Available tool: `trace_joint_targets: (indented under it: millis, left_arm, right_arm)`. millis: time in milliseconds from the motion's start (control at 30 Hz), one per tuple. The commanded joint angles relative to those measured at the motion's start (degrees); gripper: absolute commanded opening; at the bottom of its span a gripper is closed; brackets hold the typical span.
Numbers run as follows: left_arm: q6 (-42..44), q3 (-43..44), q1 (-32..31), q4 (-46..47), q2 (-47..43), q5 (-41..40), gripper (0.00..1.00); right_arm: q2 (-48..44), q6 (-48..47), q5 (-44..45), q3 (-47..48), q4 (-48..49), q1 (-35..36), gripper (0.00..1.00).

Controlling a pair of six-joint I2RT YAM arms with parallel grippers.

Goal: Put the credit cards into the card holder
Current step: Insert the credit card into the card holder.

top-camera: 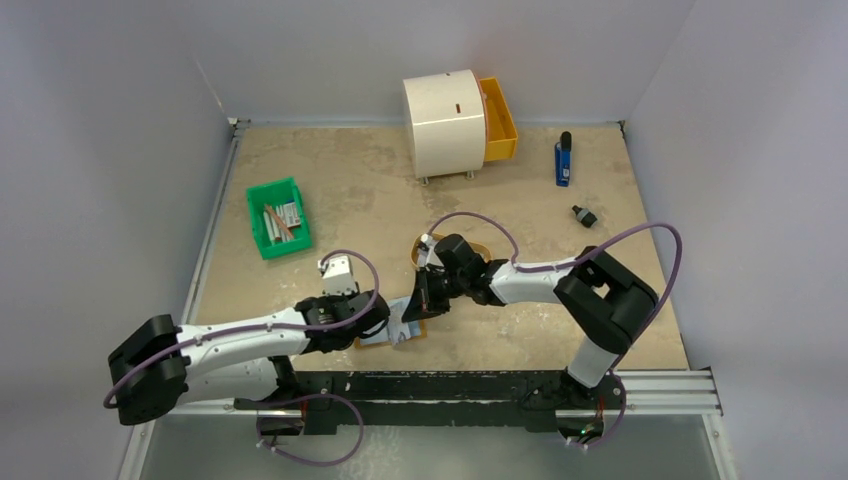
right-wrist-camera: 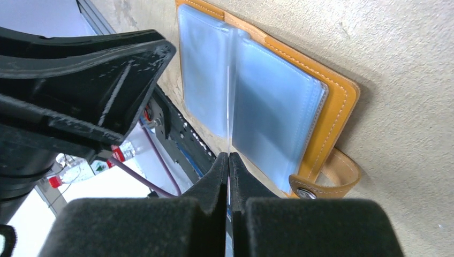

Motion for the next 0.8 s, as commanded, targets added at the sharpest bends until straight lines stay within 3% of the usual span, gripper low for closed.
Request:
trace_joint_targets:
  millis: [0, 233, 767]
  left_arm:
    - [-1.5, 1.1, 0.2, -3.4, -6.2, -2.1, 0.29]
    - [-2.8, -0.9, 0.2, -2.4, -6.2, -0.7, 0.34]
    - [-7.8, -2.7, 0.2, -5.0, -3.9, -2.2, 0.19]
  right_arm:
    - [-2.6, -1.0, 0.4, -0.1, 0.0, -0.2, 0.0]
    - [-0.8, -1.6, -0.8, 1.2, 1.1, -0.2, 0.0]
    - [0.9, -1.3, -1.9, 1.8, 4.1, -0.2, 0.0]
